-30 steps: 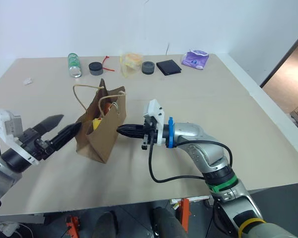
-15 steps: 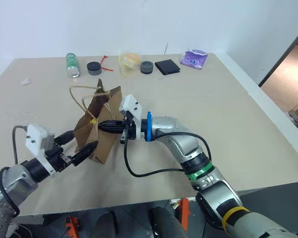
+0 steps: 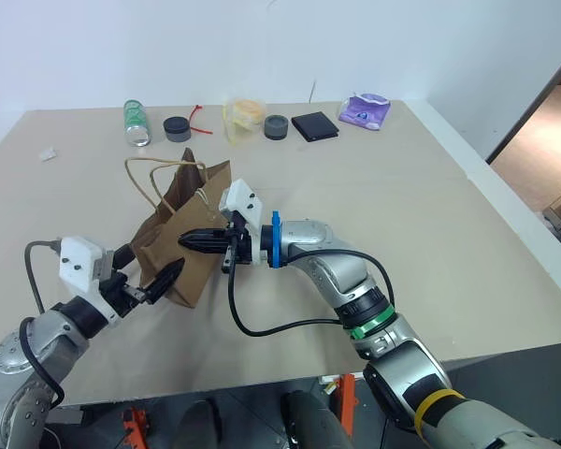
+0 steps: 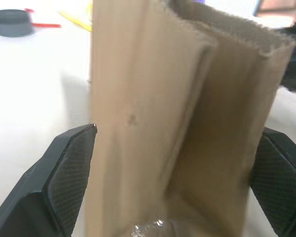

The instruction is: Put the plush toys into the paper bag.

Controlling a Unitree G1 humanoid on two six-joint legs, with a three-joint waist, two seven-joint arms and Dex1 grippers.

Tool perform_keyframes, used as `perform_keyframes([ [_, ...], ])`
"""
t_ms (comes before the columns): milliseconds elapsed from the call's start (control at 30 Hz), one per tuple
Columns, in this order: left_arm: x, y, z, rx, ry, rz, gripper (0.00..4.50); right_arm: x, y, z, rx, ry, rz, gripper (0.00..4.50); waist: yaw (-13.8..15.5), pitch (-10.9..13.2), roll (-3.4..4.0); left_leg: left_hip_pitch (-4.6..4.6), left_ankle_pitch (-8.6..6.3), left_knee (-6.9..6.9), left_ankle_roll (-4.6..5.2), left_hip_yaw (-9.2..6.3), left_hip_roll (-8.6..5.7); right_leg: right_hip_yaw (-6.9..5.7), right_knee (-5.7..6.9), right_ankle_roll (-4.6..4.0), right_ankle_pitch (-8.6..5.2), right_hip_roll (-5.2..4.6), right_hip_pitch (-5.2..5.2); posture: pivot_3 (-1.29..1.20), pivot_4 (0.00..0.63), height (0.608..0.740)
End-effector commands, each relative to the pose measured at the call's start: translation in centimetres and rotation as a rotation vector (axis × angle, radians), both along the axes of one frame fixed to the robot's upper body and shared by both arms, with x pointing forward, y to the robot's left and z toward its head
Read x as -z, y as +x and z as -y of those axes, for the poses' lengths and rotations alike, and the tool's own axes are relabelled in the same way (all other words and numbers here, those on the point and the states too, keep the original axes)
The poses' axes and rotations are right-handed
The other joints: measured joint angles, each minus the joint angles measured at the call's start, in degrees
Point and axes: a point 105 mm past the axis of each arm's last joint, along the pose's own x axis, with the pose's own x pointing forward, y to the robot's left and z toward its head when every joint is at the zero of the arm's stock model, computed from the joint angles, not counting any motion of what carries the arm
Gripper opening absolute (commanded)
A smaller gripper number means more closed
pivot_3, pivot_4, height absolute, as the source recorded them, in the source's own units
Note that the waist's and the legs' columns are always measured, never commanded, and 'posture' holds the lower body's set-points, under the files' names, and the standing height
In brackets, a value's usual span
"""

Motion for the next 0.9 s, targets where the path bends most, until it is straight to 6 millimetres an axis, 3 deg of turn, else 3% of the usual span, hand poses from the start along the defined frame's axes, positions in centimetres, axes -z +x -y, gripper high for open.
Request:
perform_keyframes([
  [33, -0.3, 0.4, 0.5, 0.0, 0.007, 0.04, 4.25, -2.3, -0.7, 0.0, -0.029, 0.055, 0.058, 0.03, 0.0, 0.0, 0.0, 0.0, 0.0, 0.0, 0.0, 0.0, 0.0, 0.0, 0.0, 0.0, 0.0, 0.0, 0.0, 0.0, 0.15, 0.74],
  [100, -0.2, 0.5, 0.6, 0.001, 0.008, 0.043, 3.66, -2.3, -0.7, 0.1, -0.031, 0.056, 0.058, 0.0, 0.0, 0.0, 0.0, -0.01, 0.0, 0.0, 0.0, 0.0, 0.0, 0.01, 0.0, 0.0, 0.0, 0.0, 0.0, 0.0, 0.15, 0.74],
  [333, -0.4, 1.1, 1.1, 0.025, -0.032, 0.05, 0.17, -2.6, -0.9, 1.1, -0.034, 0.061, 0.053, 0.0, 0.0, 0.0, 0.0, -0.01, 0.0, 0.0, 0.0, -0.02, 0.0, -0.01, 0.0, 0.0, 0.0, 0.01, 0.01, 0.0, 0.15, 0.74],
  [467, -0.5, 1.3, 1.1, 0.04, -0.035, 0.056, 0.08, -4.5, -1.6, 5.1, -0.092, 0.129, -0.01, 0.0, 0.3, 0.0, 0.0, -0.04, 0.0, 0.0, 0.0, -0.02, 0.0, -0.01, 0.0, 0.03, -0.02, 0.0, 0.01, 0.0, 0.15, 0.74],
  [500, -0.7, 1.3, 1.1, 0.045, -0.035, 0.061, 0.0, -5.2, -1.7, 6.6, -0.107, 0.145, -0.03, 0.64, 0.6, 0.0, 0.0, -0.07, 0.0, 0.0, 0.0, -0.03, -0.02, -0.01, -0.01, 0.05, -0.04, -0.01, 0.03, 0.0, 0.15, 0.74],
  [533, -0.7, 1.4, 1.1, 0.052, -0.035, 0.065, 0.0, -5.7, -1.6, 8.0, -0.111, 0.151, -0.045, 0.9, 0.8, 0.0, 0.0, -0.1, 0.0, 0.02, 0.01, -0.04, -0.03, 0.01, -0.01, 0.12, -0.08, -0.03, 0.05, 0.0, 0.15, 0.74],
  [667, -1.3, 1.1, 2.1, 0.179, -0.015, 0.08, 0.0, -8.2, -0.7, 15.5, -0.078, 0.112, -0.039, 2.77, 1.3, 0.1, 0.01, -0.12, 0.0, 0.04, 0.0, -0.01, -0.09, 0.02, -0.1, 0.12, -0.09, -0.11, 0.05, 0.0, 0.15, 0.74],
  [733, -1.5, 0.8, 2.9, 0.27, -0.015, 0.07, 0.0, -8.9, -0.6, 18.0, -0.065, 0.075, -0.029, 3.65, 1.3, 0.1, 0.06, -0.06, -0.03, 0.02, 0.0, 0.04, -0.1, 0.05, -0.13, 0.11, -0.09, -0.12, 0.05, 0.0, 0.15, 0.74],
  [767, -1.5, 0.6, 3.1, 0.303, -0.015, 0.064, 0.0, -9.1, -0.7, 18.7, -0.065, 0.061, -0.029, 4.38, 1.3, 0.1, 0.06, -0.05, -0.04, 0.01, 0.02, 0.03, -0.1, 0.04, -0.13, 0.09, -0.1, -0.09, 0.03, 0.0, 0.15, 0.74],
  [900, -2.3, 0.3, 3.7, 0.485, 0.074, 0.088, 0.0, -9.1, -0.7, 21.5, -0.032, -0.043, -0.003, 4.38, 1.0, 0.1, 0.1, 0.04, -0.17, -0.03, 0.16, -0.01, -0.08, 0.05, -0.14, -0.01, -0.16, 0.02, 0.03, 0.0, 0.15, 0.74],
])
